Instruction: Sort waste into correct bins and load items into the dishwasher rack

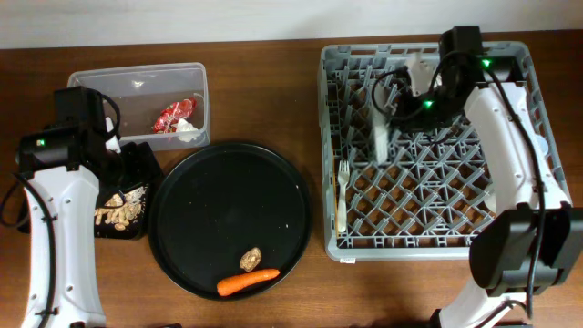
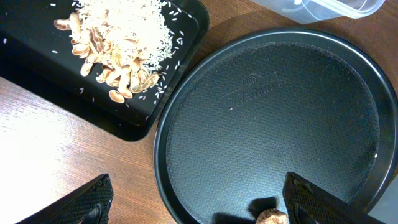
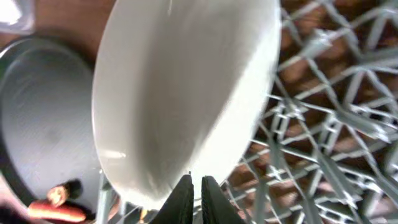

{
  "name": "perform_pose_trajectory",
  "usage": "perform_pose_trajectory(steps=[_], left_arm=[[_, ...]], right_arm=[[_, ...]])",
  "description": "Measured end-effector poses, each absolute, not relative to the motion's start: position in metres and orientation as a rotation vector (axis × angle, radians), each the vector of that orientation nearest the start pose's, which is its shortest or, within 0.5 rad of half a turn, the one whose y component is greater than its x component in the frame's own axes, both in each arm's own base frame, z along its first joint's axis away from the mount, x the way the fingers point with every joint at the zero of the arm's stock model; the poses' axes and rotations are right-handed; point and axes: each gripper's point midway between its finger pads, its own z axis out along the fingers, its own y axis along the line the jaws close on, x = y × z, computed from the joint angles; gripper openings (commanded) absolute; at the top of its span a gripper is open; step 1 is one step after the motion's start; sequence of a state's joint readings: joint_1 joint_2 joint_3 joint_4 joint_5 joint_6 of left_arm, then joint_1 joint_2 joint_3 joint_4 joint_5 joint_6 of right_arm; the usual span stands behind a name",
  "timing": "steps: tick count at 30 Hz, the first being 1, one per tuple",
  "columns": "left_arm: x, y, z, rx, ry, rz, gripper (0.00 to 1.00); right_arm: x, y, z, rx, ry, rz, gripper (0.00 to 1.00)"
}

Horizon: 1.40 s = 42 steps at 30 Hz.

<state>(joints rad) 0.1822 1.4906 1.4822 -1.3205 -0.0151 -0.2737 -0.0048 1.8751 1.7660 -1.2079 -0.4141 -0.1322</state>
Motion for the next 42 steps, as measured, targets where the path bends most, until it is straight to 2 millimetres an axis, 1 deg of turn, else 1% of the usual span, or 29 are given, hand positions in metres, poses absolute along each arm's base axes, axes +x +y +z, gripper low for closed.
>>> perform_pose_trajectory(steps=[2,3,4,8,11,12,13,16,18,19,20,21,22,24,26,27,29,30,32,33,36,38,39,40,42], left_arm=[[0.298,0.057,0.196,-0.658,2.824,0.006,0.87],[0.298,0.057,0.196,-0.658,2.824,0.006,0.93],[0.298,0.057,0.196,-0.658,2.824,0.006,0.93],[0.298,0.057,0.196,-0.663,2.822,0.005,0.95],[0.298,0.057,0.196,-0.663,2.822,0.004,0.95],[0.298,0.057,0.196,-0.663,2.823,0.005,0.96],[0.298,0.057,0.196,-0.663,2.823,0.005,0.96],[0.298,0.057,0.196,-0.663,2.822,0.005,0.96],[0.298,0.057,0.196,-0.663,2.822,0.005,0.96],[0.298,0.057,0.196,-0.663,2.823,0.005,0.96],[0.298,0.057,0.196,-0.663,2.823,0.005,0.97],[0.298,0.057,0.196,-0.663,2.823,0.005,0.96],[0.297,0.057,0.196,-0.663,2.825,0.001,0.96],[0.296,0.053,0.195,-0.661,2.835,-0.028,0.96],[0.295,0.043,0.194,-0.641,2.853,-0.087,0.96],[0.294,0.035,0.192,-0.619,2.871,-0.110,0.97],[0.286,0.013,0.181,-0.551,2.934,-0.158,0.96],[0.282,0.002,0.175,-0.510,2.965,-0.176,0.96],[0.269,-0.027,0.158,-0.390,3.048,-0.218,0.96],[0.264,-0.036,0.153,-0.352,3.075,-0.233,0.96],[0.243,-0.069,0.128,-0.167,3.161,-0.239,0.99],[0.216,-0.092,0.106,-0.004,3.243,-0.228,0.99],[0.208,-0.097,0.099,0.042,3.263,-0.223,0.99],[0.206,-0.102,0.091,0.084,3.258,-0.224,0.99],[0.194,-0.110,0.075,0.162,3.273,-0.214,0.99]], right_arm=[[0.407,0.069,0.175,-0.275,2.793,0.579,0.10],[0.406,0.070,0.175,-0.286,2.792,0.585,0.11],[0.405,0.070,0.175,-0.295,2.793,0.592,0.16],[0.402,0.070,0.175,-0.294,2.804,0.590,0.26],[0.400,0.062,0.174,-0.242,2.833,0.528,0.35],[0.397,0.059,0.177,-0.222,2.838,0.502,0.40],[0.393,0.056,0.185,-0.203,2.832,0.476,0.43],[0.378,0.057,0.211,-0.205,2.799,0.435,0.44],[0.360,0.070,0.235,-0.261,2.757,0.425,0.44],[0.345,0.083,0.246,-0.320,2.748,0.428,0.45],[0.333,0.095,0.251,-0.377,2.748,0.432,0.44],[0.319,0.110,0.254,-0.452,2.755,0.435,0.45],[0.310,0.119,0.253,-0.488,2.775,0.419,0.46],[0.301,0.130,0.248,-0.508,2.810,0.363,0.48],[0.303,0.126,0.245,-0.444,2.832,0.274,0.58],[0.306,0.117,0.244,-0.374,2.842,0.213,0.64],[0.310,0.103,0.243,-0.284,2.850,0.146,0.69],[0.312,0.095,0.243,-0.239,2.853,0.122,0.69],[0.315,0.075,0.242,-0.144,2.867,0.081,0.69],[0.315,0.068,0.242,-0.114,2.871,0.066,0.69],[0.313,0.044,0.240,-0.023,2.895,0.027,0.69],[0.312,0.030,0.240,0.036,2.906,0.009,0.69],[0.312,0.026,0.240,0.057,2.907,0.007,0.69],[0.312,0.023,0.240,0.069,2.907,0.005,0.69],[0.313,0.021,0.240,0.082,2.907,0.007,0.69]])
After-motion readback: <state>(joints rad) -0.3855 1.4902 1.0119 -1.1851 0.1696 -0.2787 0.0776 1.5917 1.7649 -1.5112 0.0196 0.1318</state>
